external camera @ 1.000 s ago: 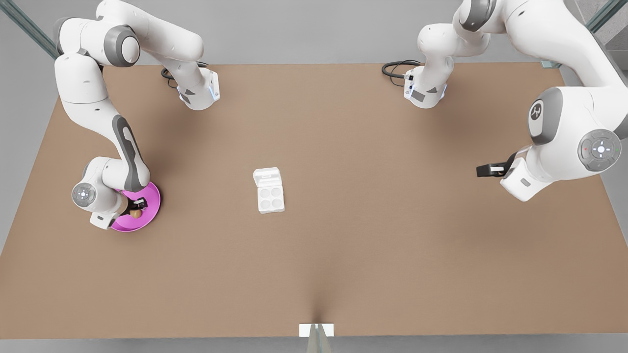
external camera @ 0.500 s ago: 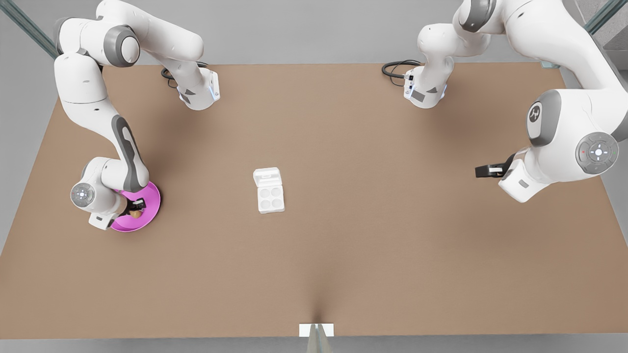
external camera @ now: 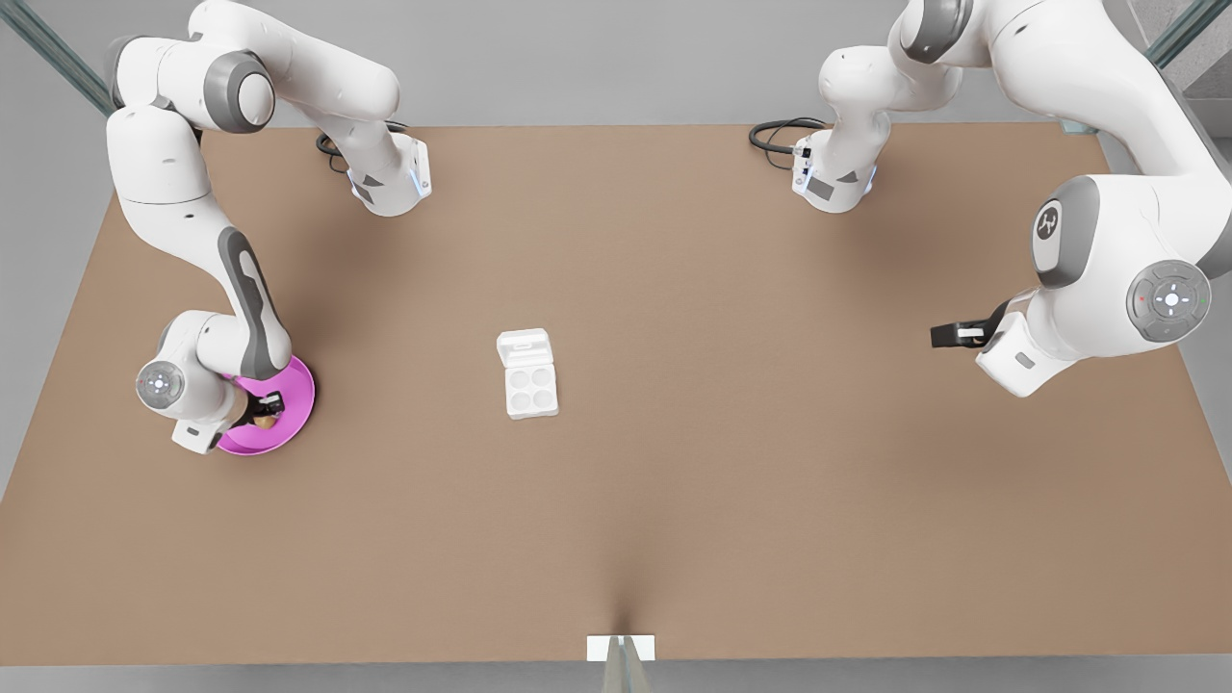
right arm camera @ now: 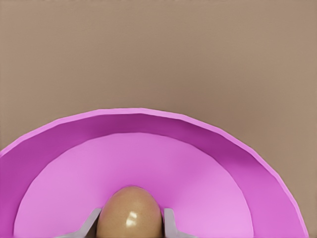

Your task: Pack egg into the box and close the box lid

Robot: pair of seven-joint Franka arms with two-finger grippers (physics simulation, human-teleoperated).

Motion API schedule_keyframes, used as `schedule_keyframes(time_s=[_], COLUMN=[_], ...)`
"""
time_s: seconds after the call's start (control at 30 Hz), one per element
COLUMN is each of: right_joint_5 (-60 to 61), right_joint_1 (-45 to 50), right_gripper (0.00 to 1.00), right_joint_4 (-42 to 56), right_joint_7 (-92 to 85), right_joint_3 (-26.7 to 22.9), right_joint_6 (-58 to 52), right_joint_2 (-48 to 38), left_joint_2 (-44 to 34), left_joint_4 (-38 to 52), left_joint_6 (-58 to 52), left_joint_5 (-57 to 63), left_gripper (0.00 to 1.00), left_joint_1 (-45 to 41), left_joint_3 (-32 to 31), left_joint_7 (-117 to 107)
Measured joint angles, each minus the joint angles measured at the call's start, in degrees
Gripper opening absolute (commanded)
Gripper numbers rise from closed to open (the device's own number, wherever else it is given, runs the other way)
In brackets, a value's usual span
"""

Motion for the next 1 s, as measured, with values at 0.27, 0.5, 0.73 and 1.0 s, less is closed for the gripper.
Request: schedule_keyframes(time_s=[0.27,0.5,0.73,1.0], right_joint_5=[0.57,0.6,0.72,4.92], right_joint_1=[0.04,0.08,0.34,2.64], right_gripper=[0.55,0.56,0.55,0.55], right_joint_4=[-0.03,0.0,0.25,4.13], right_joint_7=[-0.42,-0.38,-0.36,0.19], right_joint_3=[0.02,0.02,0.02,2.04], right_joint_6=[-0.03,0.06,0.01,-7.05], right_joint_2=[0.01,0.17,0.17,-3.02], left_joint_2=[-0.03,-0.09,-0.04,0.0], left_joint_4=[0.0,0.0,0.0,0.0], left_joint_6=[-0.29,-0.37,-0.37,-0.37], left_joint_5=[-0.01,-0.01,-0.01,-0.01], left_gripper=[1.0,1.0,1.0,1.0], left_joint_1=[-0.04,-0.39,-0.45,-1.18], left_joint_3=[0.0,0.0,0.0,0.0], left_joint_7=[0.0,0.0,0.0,0.0])
